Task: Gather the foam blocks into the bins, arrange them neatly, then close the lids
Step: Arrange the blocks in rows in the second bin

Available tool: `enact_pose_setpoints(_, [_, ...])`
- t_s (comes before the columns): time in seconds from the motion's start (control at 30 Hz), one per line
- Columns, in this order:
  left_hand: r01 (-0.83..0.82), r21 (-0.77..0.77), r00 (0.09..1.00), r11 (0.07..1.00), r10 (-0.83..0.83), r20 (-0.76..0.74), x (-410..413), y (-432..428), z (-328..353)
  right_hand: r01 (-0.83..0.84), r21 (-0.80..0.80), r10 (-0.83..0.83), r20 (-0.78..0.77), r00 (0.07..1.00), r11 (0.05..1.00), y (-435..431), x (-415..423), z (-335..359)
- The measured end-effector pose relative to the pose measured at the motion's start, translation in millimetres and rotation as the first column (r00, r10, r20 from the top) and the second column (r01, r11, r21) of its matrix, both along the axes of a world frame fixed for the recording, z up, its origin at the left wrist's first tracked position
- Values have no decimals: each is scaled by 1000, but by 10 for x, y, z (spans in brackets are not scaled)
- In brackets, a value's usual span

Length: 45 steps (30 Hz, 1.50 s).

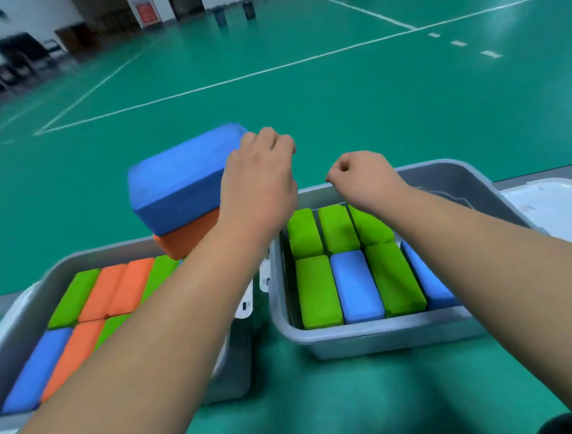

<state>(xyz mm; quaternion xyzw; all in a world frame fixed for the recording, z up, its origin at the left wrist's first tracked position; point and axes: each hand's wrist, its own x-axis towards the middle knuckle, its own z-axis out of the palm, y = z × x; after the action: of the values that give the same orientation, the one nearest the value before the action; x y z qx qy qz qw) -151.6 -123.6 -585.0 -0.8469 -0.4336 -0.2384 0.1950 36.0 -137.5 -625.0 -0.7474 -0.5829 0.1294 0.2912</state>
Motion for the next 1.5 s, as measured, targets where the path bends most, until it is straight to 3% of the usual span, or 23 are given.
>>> enact_pose_setpoints(0.13, [-279, -41, 959, 959, 277, -58, -509, 158, 117, -20, 34, 27, -236, 971, 999, 162, -389, 106])
enact_pose_setpoints(0.23, [-384, -79, 916, 920, 370, -155, -849, 263, -3, -66, 33, 73, -327, 942, 997, 225, -584, 130])
enact_pose_setpoints(0.37, [-306, -43, 940, 951, 295, -171, -1076, 294, -73, -117, 3, 110, -344, 932, 993, 269, -764, 146])
enact_pose_setpoints(0.57, [-243, -66, 961, 968, 231, -152, -1167, 293, -32, -124, 84, 149, -484, 862, 989, 285, -941, 198])
enact_pose_setpoints(0.7, [-165, -19, 983, 986, 163, -80, -1047, 225, 36, 49, 143, 48, -605, 795, 989, 242, -892, 327])
enact_pose_setpoints(0.83, [-44, 24, 999, 999, 44, -19, -629, 102, 106, 246, 167, -19, -791, 611, 955, 170, -651, 489])
enact_pose_setpoints(0.9, [0, 29, 1000, 1000, 1, -11, -362, 35, 91, 333, 187, -39, -820, 570, 924, 141, -472, 515])
enact_pose_setpoints(1.07, [104, -6, 992, 995, -103, 71, 261, -62, -25, 491, 250, -172, -729, 663, 835, -18, 81, 581])
enact_pose_setpoints(1.23, [239, -98, 966, 966, -226, 129, 788, -116, -335, 502, 330, -268, -551, 790, 799, -242, 617, 504])
enact_pose_setpoints(1.4, [250, -308, 968, 918, -249, 42, 1062, -210, -961, 529, 319, -404, -383, 831, 786, -476, 1105, 219])
enact_pose_setpoints(1.5, [196, -529, 948, 826, -297, -113, 1162, -245, -1279, 530, 302, -461, -272, 845, 793, -584, 1273, 40])
